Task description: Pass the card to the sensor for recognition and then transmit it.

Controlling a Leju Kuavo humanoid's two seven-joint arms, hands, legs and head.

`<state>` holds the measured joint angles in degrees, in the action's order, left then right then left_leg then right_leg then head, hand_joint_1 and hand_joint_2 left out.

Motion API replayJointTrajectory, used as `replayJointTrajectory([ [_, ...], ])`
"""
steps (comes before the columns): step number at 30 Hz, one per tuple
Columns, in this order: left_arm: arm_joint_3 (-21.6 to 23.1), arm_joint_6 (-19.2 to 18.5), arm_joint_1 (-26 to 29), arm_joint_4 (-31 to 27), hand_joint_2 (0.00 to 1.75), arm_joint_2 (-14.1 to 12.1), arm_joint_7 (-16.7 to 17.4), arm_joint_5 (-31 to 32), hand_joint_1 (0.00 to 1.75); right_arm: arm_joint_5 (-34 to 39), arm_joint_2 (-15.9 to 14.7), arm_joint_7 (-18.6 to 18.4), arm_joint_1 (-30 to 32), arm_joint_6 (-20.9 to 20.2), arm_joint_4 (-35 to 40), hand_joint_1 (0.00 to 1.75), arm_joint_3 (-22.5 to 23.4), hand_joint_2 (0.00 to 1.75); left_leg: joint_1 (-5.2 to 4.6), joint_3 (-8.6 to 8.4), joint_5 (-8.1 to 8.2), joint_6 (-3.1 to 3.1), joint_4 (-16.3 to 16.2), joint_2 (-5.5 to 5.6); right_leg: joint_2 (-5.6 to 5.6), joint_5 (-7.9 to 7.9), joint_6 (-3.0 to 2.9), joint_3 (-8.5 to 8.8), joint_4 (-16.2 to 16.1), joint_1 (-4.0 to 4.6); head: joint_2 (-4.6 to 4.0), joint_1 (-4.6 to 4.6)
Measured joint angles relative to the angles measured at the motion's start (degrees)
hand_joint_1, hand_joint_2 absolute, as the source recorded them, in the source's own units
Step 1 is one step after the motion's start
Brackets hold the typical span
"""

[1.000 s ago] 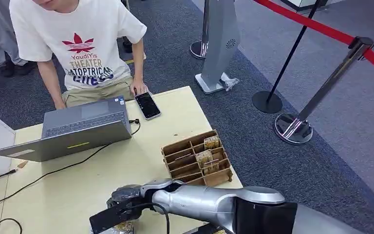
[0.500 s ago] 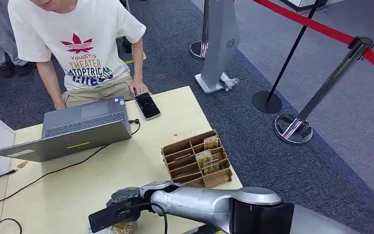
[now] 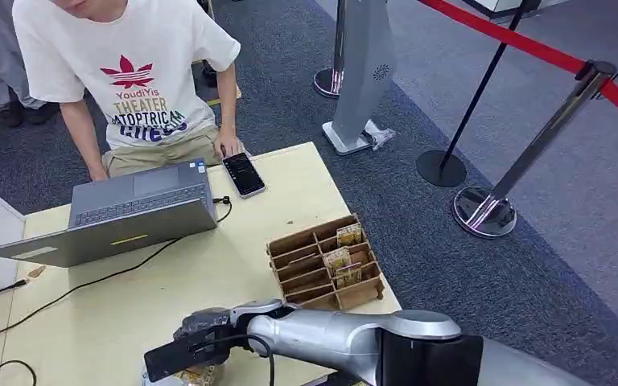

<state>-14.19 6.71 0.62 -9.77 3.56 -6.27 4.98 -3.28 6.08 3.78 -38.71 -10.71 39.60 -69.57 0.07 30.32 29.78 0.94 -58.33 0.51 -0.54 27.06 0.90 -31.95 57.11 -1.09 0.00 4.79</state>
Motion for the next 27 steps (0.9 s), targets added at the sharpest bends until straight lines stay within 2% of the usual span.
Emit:
replayJointTrajectory([
  [6, -0.11, 0.15, 0.11, 0.0, 0.0, 0.0, -0.52, -0.35, 0.0, -2.56, -2.14, -0.2, -1.11, 1.66, 3.09, 1.75, 0.92, 1.75, -0.01, 0.01, 0.0, 0.0, 0.0, 0.0, 0.01, 0.0, 0.0, 0.0, 0.0, -0.01, 0.0, 0.0],
  [13, -0.24, 0.24, 0.36, 0.0, 0.0, -0.02, -1.2, -1.2, 0.0, -3.96, -9.4, -0.68, -2.81, 1.84, 10.96, 1.75, 3.96, 1.75, -0.03, 0.04, 0.0, 0.01, -0.02, 0.04, 0.03, -0.01, 0.02, 0.0, -0.02, -0.02, 0.0, 0.02],
  [19, -0.59, 0.24, 0.51, 0.0, 0.0, -0.02, -1.68, -1.4, 0.0, -2.69, -14.12, -0.9, -2.96, 2.91, 17.11, 1.75, 8.28, 1.75, -0.03, 0.04, 0.01, 0.01, -0.02, 0.03, 0.02, -0.01, 0.02, -0.02, -0.04, -0.01, 0.0, 0.0],
  [27, -0.96, 0.24, 0.51, 0.0, 0.0, 0.0, -1.73, -1.0, 0.0, 0.3, -16.72, 1.24, 0.76, 6.99, 23.61, 1.75, 17.45, 1.75, -0.01, 0.04, 0.0, 0.01, -0.02, 0.03, 0.03, -0.01, 0.02, -0.03, -0.04, 0.0, 0.0, 0.0],
])
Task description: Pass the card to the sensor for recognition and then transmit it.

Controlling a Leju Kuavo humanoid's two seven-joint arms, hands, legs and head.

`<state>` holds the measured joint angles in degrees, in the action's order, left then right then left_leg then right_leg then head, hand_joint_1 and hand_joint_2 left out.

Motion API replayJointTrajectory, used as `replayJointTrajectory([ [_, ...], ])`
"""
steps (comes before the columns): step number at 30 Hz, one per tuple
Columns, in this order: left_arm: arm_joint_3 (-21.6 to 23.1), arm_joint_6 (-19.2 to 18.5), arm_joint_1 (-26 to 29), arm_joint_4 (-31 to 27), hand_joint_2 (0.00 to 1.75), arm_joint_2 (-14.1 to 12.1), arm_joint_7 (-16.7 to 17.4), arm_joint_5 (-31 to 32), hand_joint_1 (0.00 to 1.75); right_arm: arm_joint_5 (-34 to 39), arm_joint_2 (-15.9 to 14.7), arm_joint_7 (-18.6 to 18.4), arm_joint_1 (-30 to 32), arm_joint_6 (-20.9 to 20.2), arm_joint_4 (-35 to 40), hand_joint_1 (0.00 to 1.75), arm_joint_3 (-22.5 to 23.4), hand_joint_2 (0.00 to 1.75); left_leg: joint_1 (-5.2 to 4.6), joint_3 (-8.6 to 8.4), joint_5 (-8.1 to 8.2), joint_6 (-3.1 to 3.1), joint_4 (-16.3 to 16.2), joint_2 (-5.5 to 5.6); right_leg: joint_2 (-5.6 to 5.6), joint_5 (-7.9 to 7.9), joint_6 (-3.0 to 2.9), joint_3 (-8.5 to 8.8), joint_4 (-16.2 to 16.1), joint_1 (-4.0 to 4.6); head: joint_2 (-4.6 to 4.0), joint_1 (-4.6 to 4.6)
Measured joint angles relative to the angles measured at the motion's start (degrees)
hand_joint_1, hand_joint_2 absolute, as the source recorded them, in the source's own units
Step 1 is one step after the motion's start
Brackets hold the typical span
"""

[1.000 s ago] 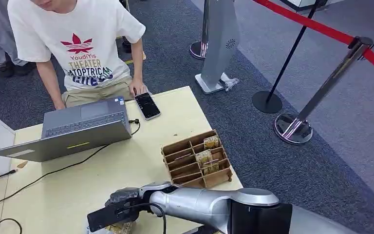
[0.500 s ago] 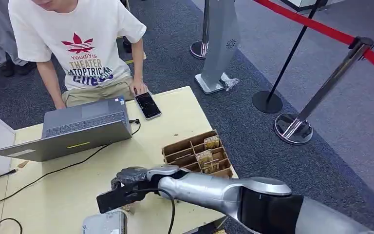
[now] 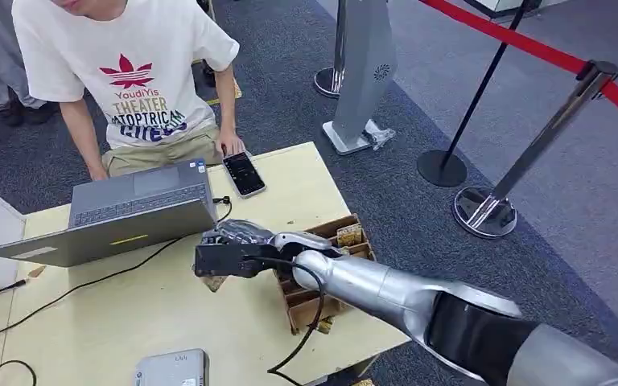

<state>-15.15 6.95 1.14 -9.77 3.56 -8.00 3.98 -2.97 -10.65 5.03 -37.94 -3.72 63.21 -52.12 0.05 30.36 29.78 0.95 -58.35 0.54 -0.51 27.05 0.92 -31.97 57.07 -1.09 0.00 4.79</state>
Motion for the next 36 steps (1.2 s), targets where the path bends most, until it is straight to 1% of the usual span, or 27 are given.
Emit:
replayJointTrajectory([
  [5, 0.02, -0.09, -0.06, 0.0, 0.0, 0.0, 0.02, 1.27, 0.0, -0.48, -1.31, 2.1, 4.2, 3.13, 6.6, 1.75, 7.69, 1.75, -0.01, 0.02, 0.0, 0.0, 0.0, 0.0, -0.01, 0.0, 0.0, 0.0, 0.0, -0.01, 0.0, 0.02],
  [8, 0.02, -0.09, -0.32, 0.0, 0.0, 0.0, 0.04, 1.46, 0.0, -1.27, -1.4, 2.41, 5.71, 3.46, 10.58, 1.75, 11.74, 1.75, -0.01, 0.02, 0.01, 0.01, 0.0, -0.01, -0.01, 0.0, 0.0, 0.0, -0.01, -0.01, 0.0, 0.0],
  [12, 0.02, -0.09, -0.41, 0.0, 0.0, 0.02, 0.07, 1.55, 0.0, -1.42, -1.31, 2.84, 6.66, 3.85, 14.4, 1.75, 15.55, 1.75, -0.01, 0.02, 0.01, 0.0, 0.0, -0.01, -0.01, 0.0, 0.0, 0.0, -0.01, -0.01, 0.0, 0.0],
  [16, 0.02, -0.07, -0.48, 0.0, 0.0, 0.02, 0.04, 1.55, 0.0, -1.64, -0.43, 2.84, 6.47, 4.22, 16.3, 1.75, 18.47, 1.75, 0.0, 0.02, 0.0, 0.0, 0.0, -0.01, -0.01, 0.0, 0.0, 0.01, 0.01, -0.01, 0.0, 0.0],
  [19, 0.02, -0.02, -0.54, 0.0, 0.0, 0.04, 0.05, 1.84, 0.0, -1.55, 0.63, 2.76, 5.29, 5.09, 16.39, 1.75, 20.51, 1.75, 0.0, 0.02, 0.0, 0.0, 0.0, -0.01, -0.01, 0.0, 0.0, 0.01, 0.01, -0.01, 0.0, 0.0],
  [25, 0.13, -0.11, -0.61, 0.0, 0.0, 0.04, 0.2, 2.53, 0.0, -1.2, 2.95, 2.91, 2.83, 8.9, 14.42, 1.75, 23.97, 1.75, 0.0, 0.02, 0.0, 0.01, 0.0, 0.0, -0.01, 0.0, 0.0, 0.01, 0.01, -0.01, 0.0, 0.0],
  [27, 0.46, -0.26, -0.65, 0.0, 0.0, 0.02, 0.37, 2.86, 0.0, -1.25, 3.61, 3.17, 2.63, 9.84, 13.61, 1.75, 24.61, 1.75, -0.01, 0.03, 0.0, 0.01, 0.0, -0.01, -0.01, 0.0, 0.0, 0.0, 0.01, -0.01, 0.0, 0.0],
  [31, 0.94, -0.28, -0.8, 0.0, 0.0, 0.02, 0.79, 3.06, 0.0, -2.34, 5.36, 4.22, 1.84, 13.03, 11.45, 1.75, 26.55, 1.75, -0.01, 0.04, 0.0, 0.0, 0.0, 0.0, -0.01, 0.0, 0.0, 0.0, 0.01, -0.01, 0.0, 0.0],
  [36, 0.96, -0.26, -1.16, 0.0, 0.0, 0.02, 1.14, 3.06, 0.0, -3.14, 6.91, 4.79, 1.37, 13.88, 8.26, 1.75, 27.4, 1.75, 0.0, 0.04, 0.0, 0.0, 0.0, 0.0, 0.0, 0.0, 0.0, 0.0, 0.01, -0.01, 0.0, 0.0],
])
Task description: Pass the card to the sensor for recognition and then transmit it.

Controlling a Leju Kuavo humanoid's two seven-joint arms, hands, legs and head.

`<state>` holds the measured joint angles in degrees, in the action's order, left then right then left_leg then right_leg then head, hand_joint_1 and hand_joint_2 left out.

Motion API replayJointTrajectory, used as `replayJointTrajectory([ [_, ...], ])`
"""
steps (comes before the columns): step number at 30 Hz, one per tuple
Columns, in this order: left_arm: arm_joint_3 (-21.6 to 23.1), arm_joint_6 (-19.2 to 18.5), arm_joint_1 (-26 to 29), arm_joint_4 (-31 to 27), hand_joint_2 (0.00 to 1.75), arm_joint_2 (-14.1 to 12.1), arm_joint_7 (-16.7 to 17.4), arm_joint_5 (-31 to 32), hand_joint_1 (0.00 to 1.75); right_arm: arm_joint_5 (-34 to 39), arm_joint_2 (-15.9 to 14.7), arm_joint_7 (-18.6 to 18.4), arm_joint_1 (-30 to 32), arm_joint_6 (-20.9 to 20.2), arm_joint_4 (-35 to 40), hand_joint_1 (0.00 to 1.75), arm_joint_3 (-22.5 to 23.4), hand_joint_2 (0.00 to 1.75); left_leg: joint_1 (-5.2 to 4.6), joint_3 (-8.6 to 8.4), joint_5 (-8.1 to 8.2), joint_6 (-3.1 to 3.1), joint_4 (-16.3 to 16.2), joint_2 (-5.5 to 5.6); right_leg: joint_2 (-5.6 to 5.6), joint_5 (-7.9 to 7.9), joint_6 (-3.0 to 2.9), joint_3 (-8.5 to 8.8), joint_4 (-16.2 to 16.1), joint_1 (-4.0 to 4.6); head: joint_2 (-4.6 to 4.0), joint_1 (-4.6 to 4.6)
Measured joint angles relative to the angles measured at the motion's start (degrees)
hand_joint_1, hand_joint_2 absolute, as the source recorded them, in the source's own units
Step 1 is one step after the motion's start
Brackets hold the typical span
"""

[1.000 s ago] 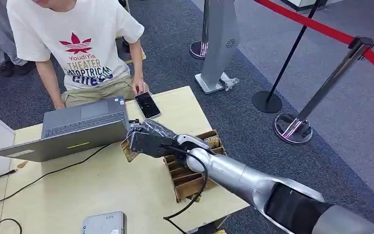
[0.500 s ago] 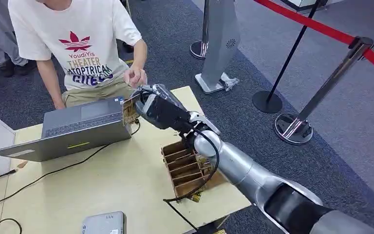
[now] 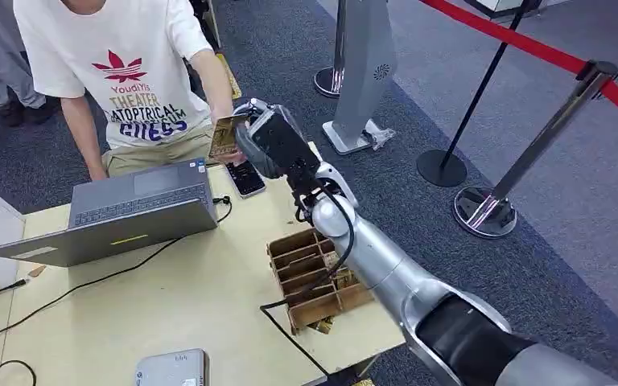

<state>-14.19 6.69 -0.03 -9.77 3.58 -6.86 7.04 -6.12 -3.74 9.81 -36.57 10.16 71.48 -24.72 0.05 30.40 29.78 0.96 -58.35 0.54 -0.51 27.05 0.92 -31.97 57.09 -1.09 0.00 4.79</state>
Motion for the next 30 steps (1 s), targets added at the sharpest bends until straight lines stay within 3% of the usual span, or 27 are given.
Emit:
replayJointTrajectory([
  [8, 0.02, -0.11, -0.17, 0.0, 0.0, 0.0, 0.0, 0.17, 0.0, -1.89, 2.1, 1.55, 0.11, 0.46, -5.95, 1.75, 0.35, 1.75, 0.0, 0.0, 0.0, 0.0, 0.0, 0.0, 0.0, 0.0, 0.0, 0.0, 0.0, 0.0, 0.0, 0.0],
  [9, 0.02, -0.11, -0.18, 0.0, 0.0, 0.02, 0.0, 0.15, 0.0, -2.23, 2.31, 1.77, 0.27, 0.44, -6.69, 1.29, 0.35, 1.75, 0.01, 0.0, 0.0, 0.0, 0.0, 0.0, 0.0, 0.0, 0.0, 0.0, 0.0, 0.0, 0.0, 0.02],
  [10, 0.02, -0.13, -0.19, 0.0, 0.0, 0.0, 0.0, 0.15, 0.0, -2.32, 2.62, 1.97, 0.55, 0.42, -7.5, 1.29, 0.35, 1.75, 0.01, 0.0, 0.0, 0.0, 0.0, 0.0, 0.0, 0.0, 0.0, 0.0, 0.0, 0.0, 0.0, 0.0],
  [11, 0.0, -0.11, -0.19, 0.0, 0.0, 0.0, 0.0, 0.13, 0.0, -2.56, 2.93, 2.21, 0.84, 0.42, -8.29, 0.4, 0.35, 1.75, 0.01, 0.01, 0.0, 0.0, 0.0, 0.0, 0.0, 0.0, 0.0, 0.0, 0.0, 0.0, 0.0, 0.0],
  [12, 0.0, -0.11, -0.2, 0.0, 0.0, 0.0, 0.04, 0.02, 0.0, -3.19, 3.23, 2.38, 1.15, 0.24, -9.03, 0.09, 0.35, 1.75, 0.0, 0.01, 0.01, 0.0, 0.0, 0.0, 0.0, 0.01, 0.0, -0.01, 0.0, 0.0, 0.0, 0.0],
  [13, 0.0, -0.07, -0.22, 0.0, 0.0, 0.0, 0.09, -0.13, 0.0, -3.63, 3.54, 2.47, 1.48, 0.15, -9.71, 0.0, 0.35, 1.75, 0.01, 0.01, 0.01, 0.0, 0.0, 0.0, 0.0, 0.01, 0.0, -0.01, 0.0, 0.0, 0.0, 0.0],
  [23, -0.07, 0.7, -0.19, 0.0, 0.0, 0.02, 0.11, -1.16, 0.0, -5.6, 6.08, 2.99, 2.81, -0.44, -13.66, 0.0, 0.26, 1.75, 0.0, 0.02, 0.0, 0.0, 0.0, 0.0, 0.0, 0.01, 0.0, -0.02, 0.0, 0.0, 0.0, 0.0],
  [30, -0.33, 1.33, -0.09, 0.0, 0.0, 0.22, -0.11, -2.23, 0.0, -8.44, 6.45, 4.26, 4.16, -0.06, -11.1, 0.0, -0.29, 1.75, 0.0, 0.03, 0.0, 0.0, 0.0, 0.0, 0.0, 0.01, 0.0, -0.03, 0.0, 0.0, 0.0, 0.0],
])
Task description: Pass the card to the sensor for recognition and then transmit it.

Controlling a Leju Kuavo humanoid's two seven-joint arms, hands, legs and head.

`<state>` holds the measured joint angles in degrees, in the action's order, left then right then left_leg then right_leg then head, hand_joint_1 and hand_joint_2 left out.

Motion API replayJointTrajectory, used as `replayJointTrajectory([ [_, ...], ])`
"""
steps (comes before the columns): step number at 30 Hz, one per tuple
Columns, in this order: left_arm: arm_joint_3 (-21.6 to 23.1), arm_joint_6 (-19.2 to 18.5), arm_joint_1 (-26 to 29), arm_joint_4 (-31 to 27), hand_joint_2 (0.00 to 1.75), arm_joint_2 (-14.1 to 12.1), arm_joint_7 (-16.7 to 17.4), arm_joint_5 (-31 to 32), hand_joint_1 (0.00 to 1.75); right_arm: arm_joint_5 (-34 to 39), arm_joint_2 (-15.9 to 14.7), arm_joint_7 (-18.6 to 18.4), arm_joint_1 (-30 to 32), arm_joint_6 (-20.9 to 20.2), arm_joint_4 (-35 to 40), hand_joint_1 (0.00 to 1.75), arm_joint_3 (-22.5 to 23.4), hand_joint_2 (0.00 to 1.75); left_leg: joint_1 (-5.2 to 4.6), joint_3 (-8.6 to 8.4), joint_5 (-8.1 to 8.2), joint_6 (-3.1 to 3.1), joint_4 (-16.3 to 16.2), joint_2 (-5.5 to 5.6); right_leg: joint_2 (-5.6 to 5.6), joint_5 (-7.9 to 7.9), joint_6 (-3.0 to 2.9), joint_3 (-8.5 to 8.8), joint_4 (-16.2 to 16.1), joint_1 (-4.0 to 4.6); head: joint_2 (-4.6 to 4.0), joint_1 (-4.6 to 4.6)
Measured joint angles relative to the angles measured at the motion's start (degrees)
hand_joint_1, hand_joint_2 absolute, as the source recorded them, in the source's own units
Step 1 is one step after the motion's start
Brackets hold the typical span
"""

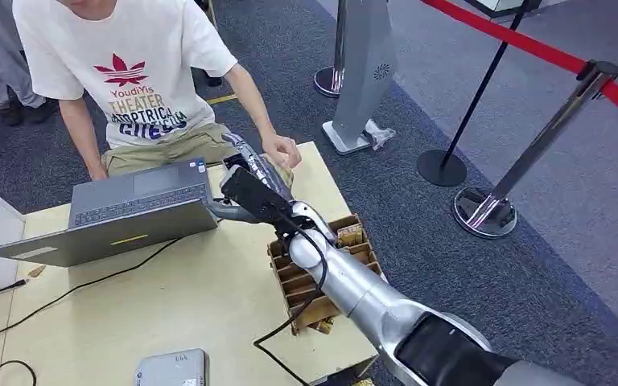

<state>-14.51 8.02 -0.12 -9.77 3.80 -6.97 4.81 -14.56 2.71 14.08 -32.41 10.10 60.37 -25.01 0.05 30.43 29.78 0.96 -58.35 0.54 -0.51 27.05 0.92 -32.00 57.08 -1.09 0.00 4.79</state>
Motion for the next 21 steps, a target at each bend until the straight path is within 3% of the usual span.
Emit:
replayJointTrajectory([
  [5, -0.68, 0.35, 0.06, 0.0, 0.0, 0.33, -0.54, -0.26, 0.0, -2.42, -0.2, 0.85, 2.42, 1.18, 6.15, 0.0, -0.44, 1.75, 0.0, 0.01, 0.0, 0.0, 0.0, 0.01, 0.01, 0.01, 0.0, -0.02, -0.02, 0.0, 0.0, 0.0],
  [12, -0.94, 0.39, 0.15, 0.0, 0.0, 0.37, -0.76, -0.42, 0.0, -3.58, -0.52, 0.94, 3.37, 1.77, 8.55, 0.0, -0.59, 1.75, 0.0, 0.01, 0.0, 0.0, 0.0, 0.0, 0.01, 0.01, 0.0, -0.03, -0.02, 0.0, 0.0, 0.0],
  [14, -1.36, 0.31, 0.62, 0.0, 0.0, 0.68, -1.11, -0.74, 0.0, -7.91, -3.65, 0.61, 7.89, 3.19, 18.73, 0.0, -1.18, 1.75, -0.01, 0.01, 0.01, 0.01, 0.0, 0.01, 0.01, 0.0, 0.0, -0.02, -0.04, 0.0, 0.0, 0.0],
  [21, -1.75, -0.02, 0.9, 0.0, 0.0, 1.22, -1.53, -1.03, 0.0, -11.8, -7.49, -0.65, 13.65, 4.11, 26.11, 0.03, -1.38, 1.75, -0.01, 0.01, 0.02, 0.01, 0.0, 0.01, 0.02, 0.01, 0.01, -0.03, -0.05, 0.0, 0.0, 0.0],
])
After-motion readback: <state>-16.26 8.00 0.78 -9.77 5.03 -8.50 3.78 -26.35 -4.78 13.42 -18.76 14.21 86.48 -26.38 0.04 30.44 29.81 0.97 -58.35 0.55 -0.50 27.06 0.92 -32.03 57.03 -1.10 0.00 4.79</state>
